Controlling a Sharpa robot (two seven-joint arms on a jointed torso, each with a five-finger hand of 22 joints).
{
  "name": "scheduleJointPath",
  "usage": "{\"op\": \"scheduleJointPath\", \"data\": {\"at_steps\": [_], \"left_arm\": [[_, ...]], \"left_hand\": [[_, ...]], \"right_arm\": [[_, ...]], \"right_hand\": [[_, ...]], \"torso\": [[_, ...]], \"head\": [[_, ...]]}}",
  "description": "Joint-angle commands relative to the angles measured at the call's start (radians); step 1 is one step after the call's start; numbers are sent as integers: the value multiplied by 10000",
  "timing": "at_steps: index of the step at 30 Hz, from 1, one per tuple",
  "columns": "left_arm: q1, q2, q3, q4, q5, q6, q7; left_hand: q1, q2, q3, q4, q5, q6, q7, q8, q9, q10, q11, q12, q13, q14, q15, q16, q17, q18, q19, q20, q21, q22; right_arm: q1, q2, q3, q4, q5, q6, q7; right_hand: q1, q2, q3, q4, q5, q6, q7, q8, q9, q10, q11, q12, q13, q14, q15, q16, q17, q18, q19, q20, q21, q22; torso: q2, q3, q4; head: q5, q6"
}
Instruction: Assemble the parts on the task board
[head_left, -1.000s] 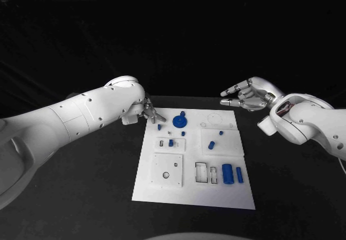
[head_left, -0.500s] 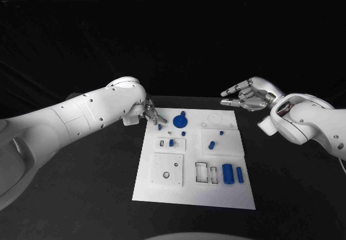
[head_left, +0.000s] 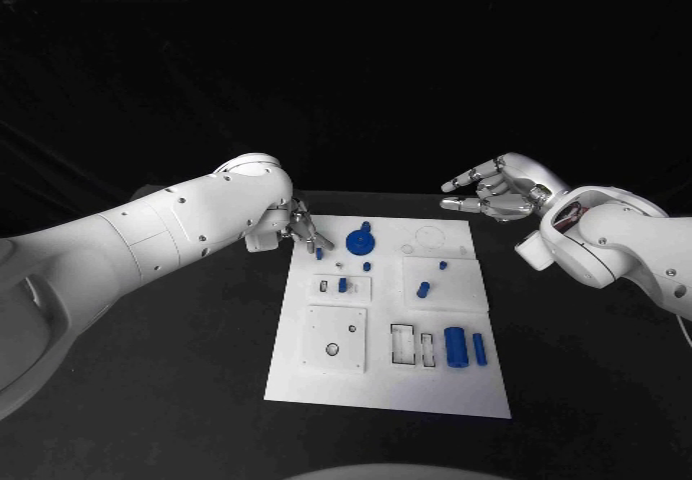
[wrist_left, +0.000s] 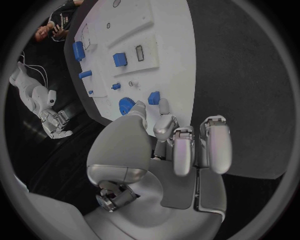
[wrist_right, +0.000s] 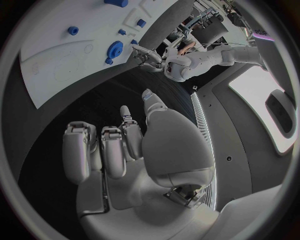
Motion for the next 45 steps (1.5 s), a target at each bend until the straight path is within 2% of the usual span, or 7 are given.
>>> {"op": "scheduleJointPath", "data": {"at_steps": [1, 16, 32, 41, 45], "left_arm": [[-2, -5, 1, 17, 109, 164, -53], [-8, -13, 1, 40, 182, 137, -46], [-12, -9, 1, 65, 349, 159, -12], [-19, -28, 0, 89, 381, 266, -36], [-20, -39, 0, 84, 384, 267, -57]], "left_hand": [[129, -24, 102, -6, 65, 74, 14, 65, 28, 55, 9, 16, 13, 1034, -55, 30, 2631, -98, 575, -92, 61, 1034], [416, -109, 795, -22, 79, 57, -39, 191, 309, 83, -39, 20, 42, 1034, -94, 30, 2631, -103, 577, -131, 76, 1076], [553, -137, 1126, -35, 85, 18, -61, 232, 444, 99, -59, 28, 65, 1034, -111, 30, 2631, -107, 579, -146, 84, 1098], [485, -358, 1235, -7, 63, 38, -62, 277, 545, 121, -62, 41, 88, 1034, -115, 30, 2631, -120, 595, -152, 126, 1159], [485, -358, 1235, -7, 63, 38, -62, 277, 545, 121, -62, 41, 88, 1034, -115, 30, 2631, -120, 595, -152, 126, 1159]], "right_arm": [[-9, 14, 1, -12, -19, 145, 89], [-18, 34, 1, -41, -19, 157, 94], [-23, 59, 1, -82, -18, 176, 95], [-26, 64, 1, -87, -17, 182, 97], [-27, 66, 1, -91, -17, 187, 98]], "right_hand": [[-60, 58, -44, -16, -11, -69, -18, 10, 14, -90, 1, -29, 1043, 840, 34, -53, 1851, 56, -29, 26, -40, -16], [-53, 69, -45, -23, -1, -68, -19, 11, 15, -91, 0, -30, 1041, 839, 33, -55, 1849, 56, -29, 26, -41, -16], [-53, 69, -45, -23, -1, -68, -19, 11, 15, -91, 0, -30, 1041, 839, 33, -55, 1849, 56, -29, 26, -41, -16], [-53, 69, -45, -23, -1, -68, -19, 11, 15, -91, 0, -30, 1041, 839, 33, -55, 1849, 56, -29, 26, -41, -16], [-53, 69, -45, -23, -1, -68, -19, 11, 15, -91, 0, -30, 1041, 839, 33, -55, 1849, 56, -29, 26, -41, -16]], "torso": [[0, -2, 7], [2, 0, -3], [2, 2, -2], [4, 0, -2], [4, -2, 2]], "head": [[8, -3], [25, -23], [34, -33], [23, -27], [15, -30]]}}
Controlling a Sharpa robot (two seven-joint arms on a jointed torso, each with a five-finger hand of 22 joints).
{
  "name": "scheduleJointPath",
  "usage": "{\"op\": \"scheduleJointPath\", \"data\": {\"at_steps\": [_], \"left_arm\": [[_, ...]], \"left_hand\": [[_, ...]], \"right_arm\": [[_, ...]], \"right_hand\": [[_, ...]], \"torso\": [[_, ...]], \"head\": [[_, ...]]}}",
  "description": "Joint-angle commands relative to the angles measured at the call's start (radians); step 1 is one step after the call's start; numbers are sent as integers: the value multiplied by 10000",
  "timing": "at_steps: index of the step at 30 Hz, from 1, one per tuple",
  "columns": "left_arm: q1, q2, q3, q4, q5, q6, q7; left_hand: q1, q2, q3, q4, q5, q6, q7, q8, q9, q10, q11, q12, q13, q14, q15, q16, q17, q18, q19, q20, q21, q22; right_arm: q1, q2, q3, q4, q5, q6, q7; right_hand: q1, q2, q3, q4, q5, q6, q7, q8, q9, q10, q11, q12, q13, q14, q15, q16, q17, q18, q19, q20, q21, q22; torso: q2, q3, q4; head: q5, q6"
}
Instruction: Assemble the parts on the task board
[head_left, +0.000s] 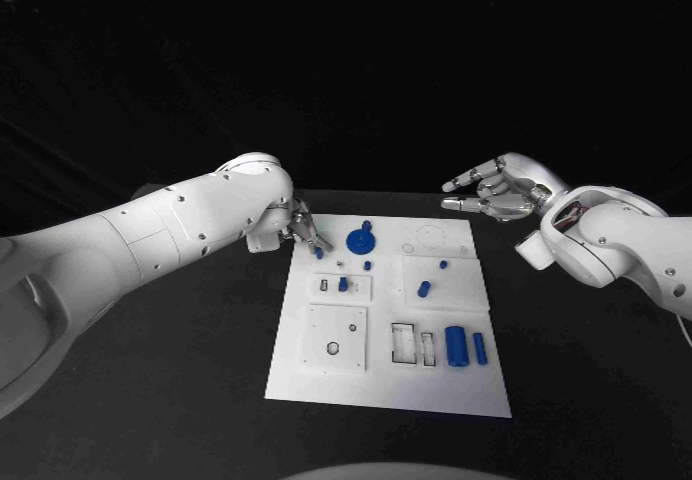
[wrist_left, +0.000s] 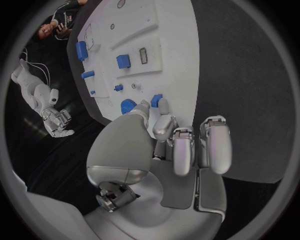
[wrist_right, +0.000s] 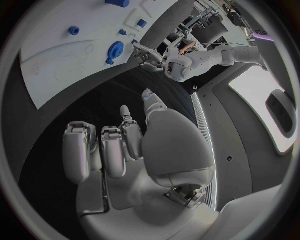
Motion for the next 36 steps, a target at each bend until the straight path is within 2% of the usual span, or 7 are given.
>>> {"op": "scheduleJointPath", "data": {"at_steps": [1, 9, 14, 17, 21, 26, 36], "left_arm": [[-3, -4, 1, 15, 87, 207, -16], [-4, -16, 1, 18, 88, 220, -24], [-4, -14, 1, 17, 88, 206, -6], [-4, -12, 0, 14, 100, 184, 20], [-4, -12, -1, 4, 198, 124, 106], [-4, -13, -9, -11, 377, 59, 240], [-4, -140, -40, 157, 712, -552, 835]], "left_hand": [[5, -81, 65, 7, 26, 40, -64, 47, 11, 51, 9, 43, 13, 1070, -80, 30, 2634, -119, 595, -82, 47, 1162], [50, -113, 215, -13, 46, 44, -85, 67, 72, 58, -5, 42, 19, 1070, -87, 30, 2634, -116, 591, -89, 38, 1156], [481, -50, 822, -108, 106, -34, -129, 50, 197, 48, -46, 7, 7, 1070, -127, 30, 2634, -109, 582, -120, 12, 1141], [941, 56, 1336, -302, 310, -137, -156, -8, 233, 14, -75, -42, -19, 1070, -158, 30, 2634, -98, 567, -148, -26, 1105], [1432, 27, 2191, -579, 862, -316, -127, -122, 277, -44, -63, -136, -73, 1070, -161, 30, 2634, -89, 552, -167, -70, 1069], [1383, -415, 4157, -1007, 1227, -463, 58, -123, 528, -34, 68, -267, -160, 1070, -55, 30, 2634, -81, 540, -78, -123, 1047], [931, -978, 5466, -1741, 1969, -488, 66, 20, 889, 8, 78, -409, -302, 1070, -16, 30, 2634, -81, 549, -35, -138, 1071]], "right_arm": [[-8, 13, 1, -3, -20, 150, 89], [-11, 18, 1, -4, -17, 157, 91], [-13, 21, 1, -1, -15, 160, 94], [-13, 20, 1, 1, -14, 162, 94], [-13, 16, 1, 5, -9, 166, 96], [-13, 10, 1, 11, 0, 178, 96], [-14, -2, 1, 14, 25, 203, 105]], "right_hand": [[-53, 70, -45, -23, -1, -68, -19, 11, 15, -91, 0, -30, 1041, 839, 33, -55, 1843, 56, -29, 26, -46, -17], [-53, 70, -45, -23, -1, -68, -19, 11, 15, -91, 0, -30, 1041, 839, 33, -55, 1843, 56, -29, 26, -46, -17], [-53, 70, -45, -23, -1, -68, -19, 11, 15, -91, 0, -30, 1041, 839, 33, -55, 1843, 56, -29, 26, -46, -17], [-53, 70, -45, -23, -1, -68, -19, 11, 15, -91, 0, -30, 1041, 839, 33, -55, 1843, 56, -29, 26, -46, -17], [-53, 70, -45, -23, -1, -68, -19, 11, 15, -91, 0, -30, 1041, 839, 33, -55, 1843, 56, -29, 26, -46, -17], [-53, 70, -45, -23, -1, -68, -19, 11, 15, -91, 0, -30, 1041, 839, 33, -55, 1843, 56, -29, 26, -46, -17], [-45, 103, -46, -33, 14, -67, -19, 14, 16, -84, -1, -14, 1049, 839, 32, -57, 1843, 56, -29, 26, -49, -18]], "torso": [[3, -3, 6], [4, -7, 4], [6, -3, 3], [4, -1, 5], [3, -2, 3], [1, 2, 2], [-10, 6, 7]], "head": [[-9, -1], [-10, -17], [-3, -35], [-6, -40], [-6, -45], [13, -65], [50, -54]]}}
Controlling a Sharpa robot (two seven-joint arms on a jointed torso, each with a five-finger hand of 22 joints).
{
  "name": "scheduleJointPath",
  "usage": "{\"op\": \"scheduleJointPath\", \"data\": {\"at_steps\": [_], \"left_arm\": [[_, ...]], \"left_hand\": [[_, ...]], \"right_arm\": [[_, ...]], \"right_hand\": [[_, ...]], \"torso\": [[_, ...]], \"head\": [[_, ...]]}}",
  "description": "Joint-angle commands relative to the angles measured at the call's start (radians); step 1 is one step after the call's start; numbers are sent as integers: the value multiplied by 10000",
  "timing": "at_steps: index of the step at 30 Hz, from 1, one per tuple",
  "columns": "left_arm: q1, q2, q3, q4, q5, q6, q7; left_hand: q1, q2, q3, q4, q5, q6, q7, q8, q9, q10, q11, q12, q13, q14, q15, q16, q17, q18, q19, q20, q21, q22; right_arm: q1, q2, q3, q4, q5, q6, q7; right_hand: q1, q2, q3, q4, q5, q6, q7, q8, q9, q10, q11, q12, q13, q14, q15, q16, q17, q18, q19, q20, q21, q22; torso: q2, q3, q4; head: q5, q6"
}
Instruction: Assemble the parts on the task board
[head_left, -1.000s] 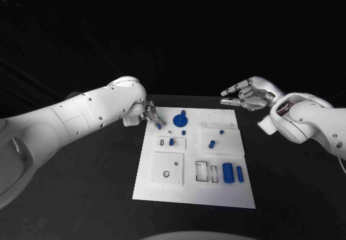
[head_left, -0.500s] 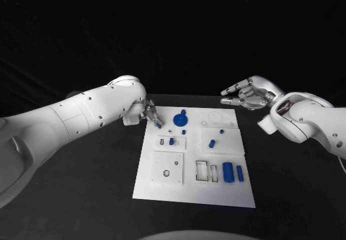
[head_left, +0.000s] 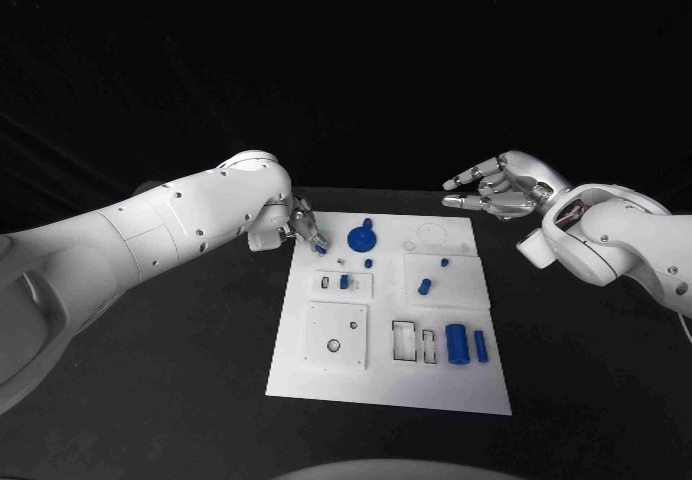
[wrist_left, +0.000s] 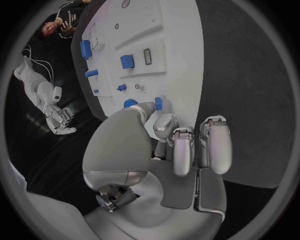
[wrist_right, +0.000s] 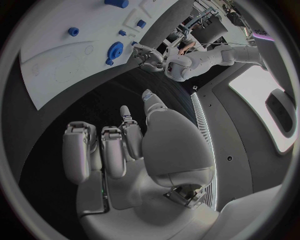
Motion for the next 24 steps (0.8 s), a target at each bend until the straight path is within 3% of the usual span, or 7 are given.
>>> {"op": "scheduleJointPath", "data": {"at_steps": [1, 5, 12, 15, 19, 24], "left_arm": [[2, -59, -5, 145, 318, -530, 593], [2, -221, -9, 410, 353, -868, 781], [3, -839, -18, 1420, 394, -1418, 892], [2, -1056, -29, 1797, 299, -1531, 859], [-23, -1412, -144, 2423, 38, -1694, 766], [-182, -1795, -218, 3114, -216, -1944, 619]], "left_hand": [[-20, -175, 1618, -1533, 158, -5, -3, 44, 59, 61, 40, -26, -18, 1059, 69, 30, 2627, -84, 555, 39, -26, 1088], [-156, -333, 1783, -1730, 578, 81, -12, 73, 137, 149, 26, 20, 30, 1059, 66, 30, 2627, -101, 582, 38, 33, 1165], [-356, -553, 1874, -2002, 1253, 280, -47, 50, 197, 343, -6, 266, 331, 1059, 49, 30, 2627, -138, 634, 25, 159, 1322], [-383, -584, 1879, -2062, 1367, 327, -52, 25, 196, 374, -14, 293, 367, 1059, 46, 30, 2627, -145, 644, 23, 184, 1353], [-398, -616, 1878, -2120, 1445, 373, -57, 3, 193, 401, -20, 313, 395, 1059, 44, 30, 2627, -155, 658, 20, 222, 1397], [-403, -621, 1879, -2134, 1465, 387, -59, -3, 192, 409, -22, 315, 399, 1059, 42, 30, 2627, -160, 664, 19, 239, 1418]], "right_arm": [[-7, -2, 1, 10, 10, 165, 96], [-7, -7, 0, 8, 16, 168, 98], [-13, -15, -3, -10, 23, 170, 96], [-23, -13, -5, -18, 24, 170, 99], [-42, -23, -8, -18, 27, 154, 103], [-55, -47, -9, -22, 29, 113, 117]], "right_hand": [[-5, 63, -46, -33, 14, -67, -19, 14, 17, -84, -1, -14, 1049, 839, 32, -57, 1847, 57, -29, 26, -50, -9], [-5, 63, -46, -33, 14, -67, -19, 14, 17, -84, -1, -14, 1049, 839, 32, -57, 1847, 57, -29, 26, -50, -9], [-5, 63, -46, -33, 14, -67, -19, 14, 17, -84, -1, -14, 1049, 839, 32, -57, 1847, 57, -29, 26, -50, -9], [-5, 63, -46, -33, 14, -67, -19, 14, 17, -84, -1, -14, 1049, 839, 32, -57, 1847, 57, -29, 26, -50, -9], [-5, 63, -46, -33, 14, -67, -19, 14, 17, -84, -1, -14, 1049, 839, 32, -57, 1847, 57, -29, 26, -50, -9], [-5, 63, -46, -33, 14, -67, -19, 14, 17, -84, -1, -14, 1049, 839, 32, -57, 1847, 57, -29, 26, -50, -9]], "torso": [[-3, 1, 8], [-4, 4, 8], [9, 4, 12], [3, -1, 17], [5, -14, 18], [-5, -13, 35]], "head": [[23, 13], [29, 13], [37, 34], [37, 20], [45, 6], [51, -2]]}}
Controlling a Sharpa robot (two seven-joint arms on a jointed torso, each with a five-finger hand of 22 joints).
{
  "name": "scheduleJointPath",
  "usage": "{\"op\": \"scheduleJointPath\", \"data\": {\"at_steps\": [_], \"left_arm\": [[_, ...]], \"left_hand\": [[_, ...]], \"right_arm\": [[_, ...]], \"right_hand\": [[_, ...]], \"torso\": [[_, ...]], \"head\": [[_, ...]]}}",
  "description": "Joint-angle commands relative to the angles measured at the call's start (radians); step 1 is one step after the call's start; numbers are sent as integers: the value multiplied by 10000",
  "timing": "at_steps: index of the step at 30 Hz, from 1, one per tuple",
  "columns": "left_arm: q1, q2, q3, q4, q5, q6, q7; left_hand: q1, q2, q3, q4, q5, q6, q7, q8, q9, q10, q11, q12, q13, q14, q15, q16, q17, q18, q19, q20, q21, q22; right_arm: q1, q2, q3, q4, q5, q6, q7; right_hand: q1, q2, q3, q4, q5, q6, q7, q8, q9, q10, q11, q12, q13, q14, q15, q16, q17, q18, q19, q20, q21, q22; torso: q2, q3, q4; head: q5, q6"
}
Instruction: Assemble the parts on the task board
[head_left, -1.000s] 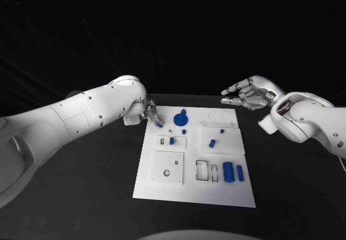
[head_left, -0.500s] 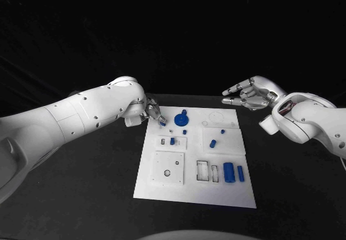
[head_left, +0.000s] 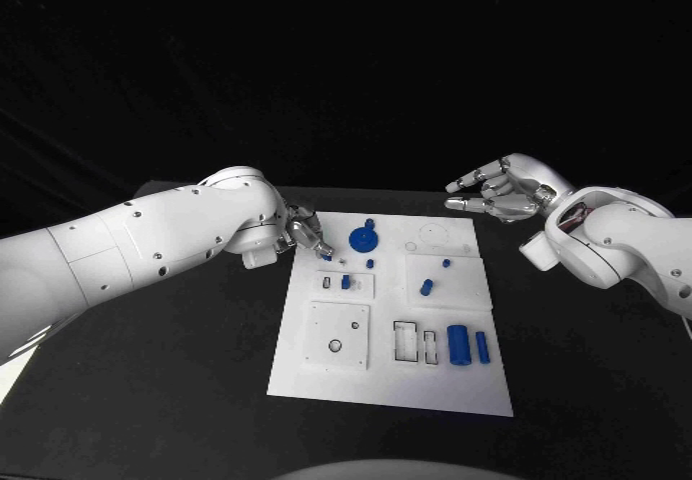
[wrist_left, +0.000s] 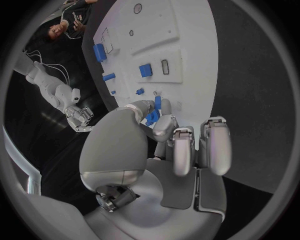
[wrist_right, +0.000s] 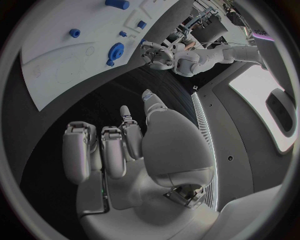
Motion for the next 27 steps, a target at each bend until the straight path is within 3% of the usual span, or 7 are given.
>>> {"op": "scheduleJointPath", "data": {"at_steps": [1, 8, 12, 27], "left_arm": [[-105, -137, -20, 356, -360, -500, -55], [-362, -286, -44, 828, -510, -509, -241], [-457, -308, -49, 981, -579, -393, -367], [-529, -371, -52, 1147, -834, 106, -725]], "left_hand": [[33, -81, 1579, -1664, 49, 91, 11, -42, 6, 72, 27, 46, 13, 1057, 42, 30, 2630, -160, 665, 18, 37, 1418], [27, -84, 1582, -1679, 73, 110, 9, -48, 5, 85, 24, 59, 28, 1057, 41, 30, 2630, -161, 668, 17, 43, 1426], [25, -85, 1584, -1687, 83, 117, 8, -51, 5, 87, 23, 55, 24, 1057, 40, 30, 2630, -161, 668, 17, 44, 1428], [24, -95, 1591, -1715, 108, 139, 5, -61, 3, 91, 19, 43, 13, 1057, 38, 30, 2630, -172, 681, 17, 79, 1467]], "right_arm": [[-10, -6, 0, -3, -4, 81, 112], [-26, 1, 0, -22, -3, 54, 130], [-39, 0, 0, -28, -2, 54, 134], [-56, -5, 0, -37, 55, 84, 138]], "right_hand": [[-5, 63, -46, -33, 14, -67, -19, 14, 17, -84, -1, -14, 1050, 839, 33, -57, 1849, 57, -29, 26, -50, -9], [-10, 71, -53, -34, 16, -64, -19, 16, 18, -92, -1, -30, 1039, 834, 32, -70, 1827, 59, -33, 25, -56, -19], [-10, 71, -53, -34, 16, -64, -19, 16, 18, -92, -1, -30, 1039, 834, 32, -70, 1827, 59, -33, 25, -56, -19], [-10, 71, -53, -34, 16, -64, -19, 16, 18, -92, -1, -30, 1039, 834, 32, -70, 1827, 59, -33, 25, -56, -19]], "torso": [[-1, -8, 4], [-2, -26, 4], [2, -8, -9], [12, 2, -17]], "head": [[15, -13], [27, -52], [52, -61], [83, -97]]}}
